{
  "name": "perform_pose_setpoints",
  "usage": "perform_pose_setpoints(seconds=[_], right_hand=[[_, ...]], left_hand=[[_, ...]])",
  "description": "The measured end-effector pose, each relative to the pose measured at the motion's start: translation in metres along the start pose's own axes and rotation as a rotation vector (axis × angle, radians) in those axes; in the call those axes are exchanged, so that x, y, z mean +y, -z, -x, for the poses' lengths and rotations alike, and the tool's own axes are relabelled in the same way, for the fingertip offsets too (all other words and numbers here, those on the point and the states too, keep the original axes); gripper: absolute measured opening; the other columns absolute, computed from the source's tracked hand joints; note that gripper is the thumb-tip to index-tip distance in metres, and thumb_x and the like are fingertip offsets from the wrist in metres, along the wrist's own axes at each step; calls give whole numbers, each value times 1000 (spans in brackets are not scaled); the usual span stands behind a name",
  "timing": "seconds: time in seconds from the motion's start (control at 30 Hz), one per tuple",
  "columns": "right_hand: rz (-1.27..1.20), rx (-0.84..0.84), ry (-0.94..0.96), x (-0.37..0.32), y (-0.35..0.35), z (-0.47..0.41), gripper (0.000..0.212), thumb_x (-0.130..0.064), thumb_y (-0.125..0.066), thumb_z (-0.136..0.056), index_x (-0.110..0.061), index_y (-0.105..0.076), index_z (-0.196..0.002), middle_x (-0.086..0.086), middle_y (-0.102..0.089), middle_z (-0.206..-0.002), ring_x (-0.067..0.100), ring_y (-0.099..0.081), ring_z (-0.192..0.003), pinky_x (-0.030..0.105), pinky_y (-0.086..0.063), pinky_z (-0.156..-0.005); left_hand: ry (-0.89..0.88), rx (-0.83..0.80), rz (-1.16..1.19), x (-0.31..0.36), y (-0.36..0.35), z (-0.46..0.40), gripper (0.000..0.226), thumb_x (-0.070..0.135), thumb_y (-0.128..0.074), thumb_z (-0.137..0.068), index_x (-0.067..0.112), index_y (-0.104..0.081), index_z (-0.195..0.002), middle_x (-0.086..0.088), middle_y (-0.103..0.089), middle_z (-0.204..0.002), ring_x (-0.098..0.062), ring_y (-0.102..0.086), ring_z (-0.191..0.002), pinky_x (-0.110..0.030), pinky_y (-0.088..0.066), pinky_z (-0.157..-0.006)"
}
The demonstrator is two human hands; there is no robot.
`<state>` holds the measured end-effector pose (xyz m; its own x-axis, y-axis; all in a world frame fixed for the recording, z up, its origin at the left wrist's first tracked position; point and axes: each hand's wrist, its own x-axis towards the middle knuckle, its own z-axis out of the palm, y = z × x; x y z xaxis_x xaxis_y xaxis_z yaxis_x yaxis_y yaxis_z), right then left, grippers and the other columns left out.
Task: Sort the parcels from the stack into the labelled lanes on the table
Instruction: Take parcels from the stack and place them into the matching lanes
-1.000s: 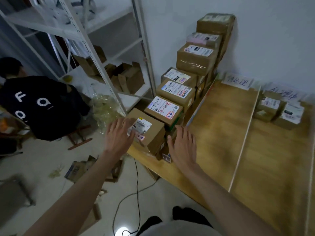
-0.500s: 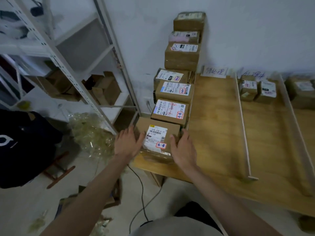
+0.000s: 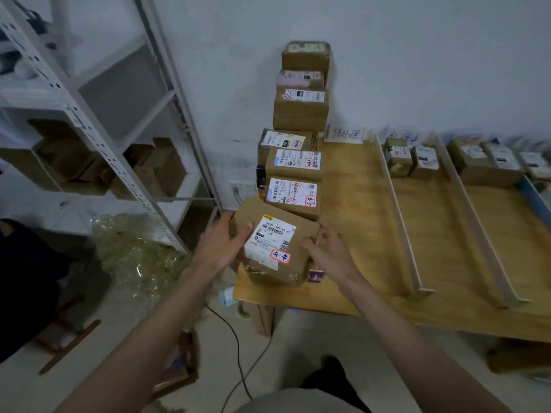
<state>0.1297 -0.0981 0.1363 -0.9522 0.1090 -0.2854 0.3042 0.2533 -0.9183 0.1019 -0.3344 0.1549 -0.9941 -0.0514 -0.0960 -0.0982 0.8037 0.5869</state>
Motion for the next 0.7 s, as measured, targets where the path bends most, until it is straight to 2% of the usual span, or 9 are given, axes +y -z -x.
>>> perform_pose_setpoints(seconds=[0.07, 0.2, 0.27, 0.33, 0.43, 0.53, 0.6, 0.7], right_hand=[[-72, -93, -64, -8, 10, 7, 54, -47, -75, -82, -28, -47, -125, -2, -61, -122, 18, -67, -103, 40, -60, -85], [54, -189, -94, -21, 28, 18, 56, -51, -76, -81, -21, -50, -120, 2, -64, -116, 19, -70, -96, 25, -60, -66], [140, -231, -93, -26, 39, 28, 50, -51, -72, -85, -26, -54, -124, 1, -64, -115, 20, -71, -94, 24, -59, -67], [244, -253, -70, -26, 51, 38, 39, -53, -63, -90, -31, -61, -123, -2, -68, -113, 20, -71, -90, 27, -59, -75], [337, -147, -53, -23, 75, 53, 37, -56, -58, -92, -25, -70, -110, 2, -69, -107, 14, -64, -89, 29, -53, -72], [296, -2, -74, -11, 105, 66, 39, -52, -60, -92, -15, -70, -103, 10, -69, -105, 18, -61, -82, 34, -53, -72], [261, 99, -119, 0, 128, 76, 41, -52, -62, -91, -13, -70, -102, 7, -69, -98, 18, -61, -77, 35, -53, -71], [209, 252, -212, 24, 165, 88, 43, -51, -63, -90, -8, -67, -96, 6, -66, -91, 17, -60, -70, 32, -53, -68]], left_hand=[[-56, -46, -29, 6, 14, -1, 69, 63, -47, -93, 18, -42, -144, -10, -57, -137, -30, -57, -120, -46, -49, -99], [-181, -93, -108, 29, 29, -1, 65, 62, -53, -91, 21, -47, -142, -4, -62, -131, -25, -62, -112, -35, -49, -87], [-212, -132, -142, 42, 31, -3, 64, 63, -53, -90, 25, -47, -141, -1, -64, -126, -23, -63, -108, -38, -52, -89], [-246, -165, -167, 55, 29, -6, 65, 68, -51, -88, 28, -49, -138, 1, -66, -122, -22, -64, -105, -47, -53, -92], [-321, -188, -160, 82, 17, -9, 62, 69, -48, -89, 28, -50, -137, 1, -64, -123, -21, -64, -105, -47, -54, -91], [-403, -148, -84, 114, -6, -8, 62, 70, -37, -93, 29, -49, -138, 1, -64, -127, -20, -63, -110, -42, -54, -90], [-454, -108, -52, 134, -25, -7, 63, 68, -29, -96, 27, -47, -140, 0, -59, -134, -21, -58, -118, -44, -50, -96], [-509, -112, -146, 164, -58, 0, 62, 62, -25, -100, 21, -45, -141, -5, -49, -144, -26, -49, -130, -49, -44, -105]])
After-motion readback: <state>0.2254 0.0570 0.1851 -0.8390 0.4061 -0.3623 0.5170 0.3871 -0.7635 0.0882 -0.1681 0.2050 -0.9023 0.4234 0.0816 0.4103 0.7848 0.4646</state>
